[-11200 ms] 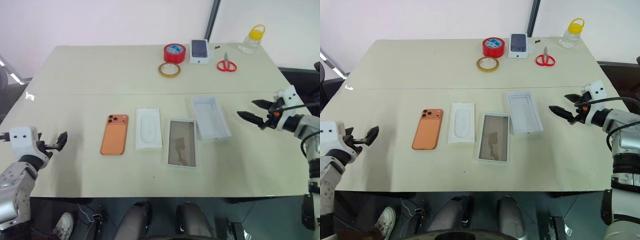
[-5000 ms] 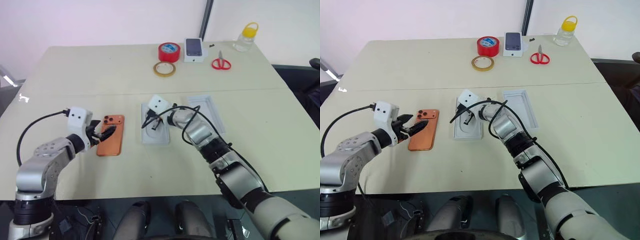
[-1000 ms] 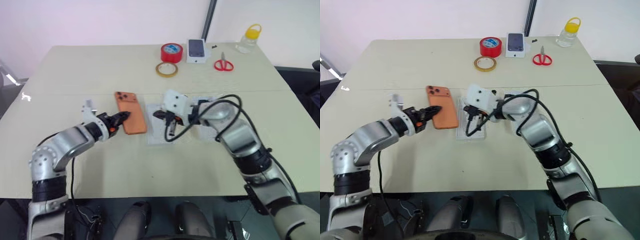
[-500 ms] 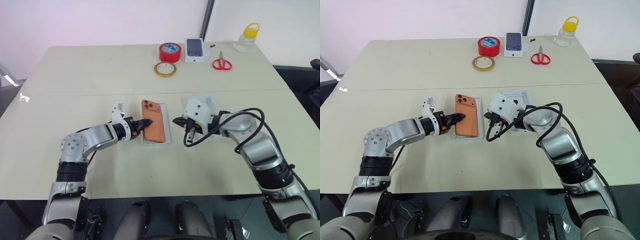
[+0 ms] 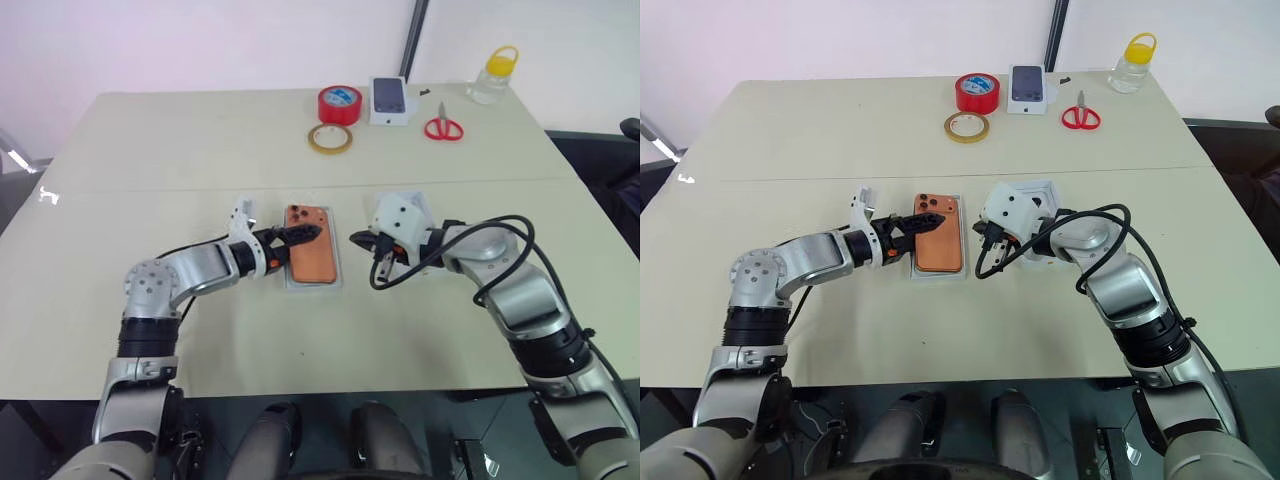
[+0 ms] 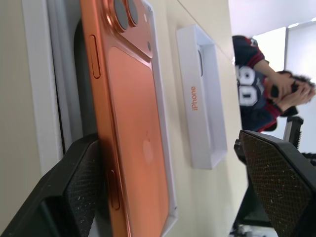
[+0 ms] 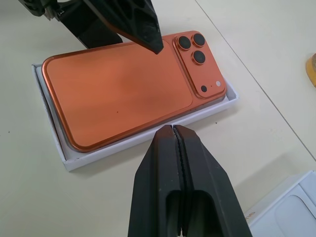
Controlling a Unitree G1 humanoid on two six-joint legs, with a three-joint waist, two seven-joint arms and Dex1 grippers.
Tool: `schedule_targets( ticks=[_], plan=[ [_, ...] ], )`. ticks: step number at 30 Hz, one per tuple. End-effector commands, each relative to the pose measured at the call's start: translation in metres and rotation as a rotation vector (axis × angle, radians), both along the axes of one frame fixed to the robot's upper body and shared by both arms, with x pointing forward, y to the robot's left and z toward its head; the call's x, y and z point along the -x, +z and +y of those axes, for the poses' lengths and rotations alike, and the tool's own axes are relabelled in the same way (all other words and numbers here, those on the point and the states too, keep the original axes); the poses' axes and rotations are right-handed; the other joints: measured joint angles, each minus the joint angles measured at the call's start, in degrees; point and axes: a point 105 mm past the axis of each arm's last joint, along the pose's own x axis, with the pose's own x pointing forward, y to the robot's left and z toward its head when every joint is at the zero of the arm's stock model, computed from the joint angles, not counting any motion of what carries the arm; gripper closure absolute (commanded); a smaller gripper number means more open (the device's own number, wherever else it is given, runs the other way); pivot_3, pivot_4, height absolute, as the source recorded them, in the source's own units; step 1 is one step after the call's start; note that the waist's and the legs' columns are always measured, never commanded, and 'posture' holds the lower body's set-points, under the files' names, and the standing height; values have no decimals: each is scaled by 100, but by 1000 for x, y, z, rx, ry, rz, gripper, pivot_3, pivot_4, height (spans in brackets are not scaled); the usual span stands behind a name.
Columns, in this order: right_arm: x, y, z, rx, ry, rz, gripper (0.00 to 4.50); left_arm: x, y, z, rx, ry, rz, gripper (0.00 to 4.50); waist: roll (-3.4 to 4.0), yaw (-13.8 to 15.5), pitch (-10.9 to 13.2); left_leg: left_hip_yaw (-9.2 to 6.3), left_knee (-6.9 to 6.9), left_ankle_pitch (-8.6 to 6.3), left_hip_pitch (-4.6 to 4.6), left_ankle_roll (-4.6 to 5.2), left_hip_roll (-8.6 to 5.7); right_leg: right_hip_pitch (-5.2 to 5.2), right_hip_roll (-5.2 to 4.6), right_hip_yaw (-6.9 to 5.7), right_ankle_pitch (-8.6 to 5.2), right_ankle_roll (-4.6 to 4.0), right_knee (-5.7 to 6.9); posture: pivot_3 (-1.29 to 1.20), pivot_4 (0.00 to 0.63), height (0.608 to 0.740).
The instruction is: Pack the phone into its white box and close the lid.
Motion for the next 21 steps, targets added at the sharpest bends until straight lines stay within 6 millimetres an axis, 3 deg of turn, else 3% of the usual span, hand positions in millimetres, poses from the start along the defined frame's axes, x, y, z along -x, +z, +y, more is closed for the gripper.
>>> schedule_targets(
  ticks=[1, 10, 14, 17, 21],
  plan=[
    [1, 10, 1, -9, 10, -39, 4500, 4, 3, 8, -111, -17, -55, 57, 0, 0, 0, 0, -1, 0, 0, 0, 0, -1, 0, 0, 0, 0, 0, 0, 150, 740],
    [-2, 8, 1, -5, 7, -38, 4500, 12, 13, 24, -333, -75, -181, 57, 0, 1, 1, 0, -3, 0, 0, 0, 0, -2, 0, 0, 0, 0, 0, 0, 150, 740],
    [-6, 6, -3, 10, -19, -32, 4500, 7, 22, 44, -396, -8, -244, 57, 1, 12, 1, 0, -3, 0, 0, 0, 0, -1, 0, 0, 0, 0, -1, 0, 150, 740],
    [-12, 2, -6, 29, -65, -10, 4500, -1, 34, 72, -498, 88, -344, 859, 1, -13, 2, 0, -5, 0, 0, 0, 0, -2, 0, 0, 0, 0, -1, 0, 150, 740],
    [-23, -5, -9, 43, -140, 35, 4500, -4, 25, 92, -688, 86, -403, 2882, 5, 4, 4, 0, -12, 0, 0, -1, 0, -5, 0, 1, 0, -1, -2, 0, 150, 740]
  ],
)
